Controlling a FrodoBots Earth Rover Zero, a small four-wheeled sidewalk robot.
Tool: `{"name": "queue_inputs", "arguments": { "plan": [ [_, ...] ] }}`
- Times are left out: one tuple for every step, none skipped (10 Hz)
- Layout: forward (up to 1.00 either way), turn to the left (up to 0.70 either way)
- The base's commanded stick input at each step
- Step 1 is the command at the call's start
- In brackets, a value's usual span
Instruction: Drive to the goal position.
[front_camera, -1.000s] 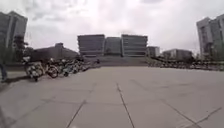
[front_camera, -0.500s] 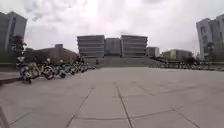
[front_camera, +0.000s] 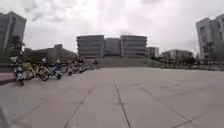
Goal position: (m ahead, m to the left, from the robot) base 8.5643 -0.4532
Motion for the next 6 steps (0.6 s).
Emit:
{"name": "queue_inputs", "arguments": {
  "plan": [
    [0.70,0.00],
    [0.70,0.00],
    [0.70,0.00],
    [0.70,0.00],
    [0.70,0.00],
    [0.70,0.00]
  ]
}}
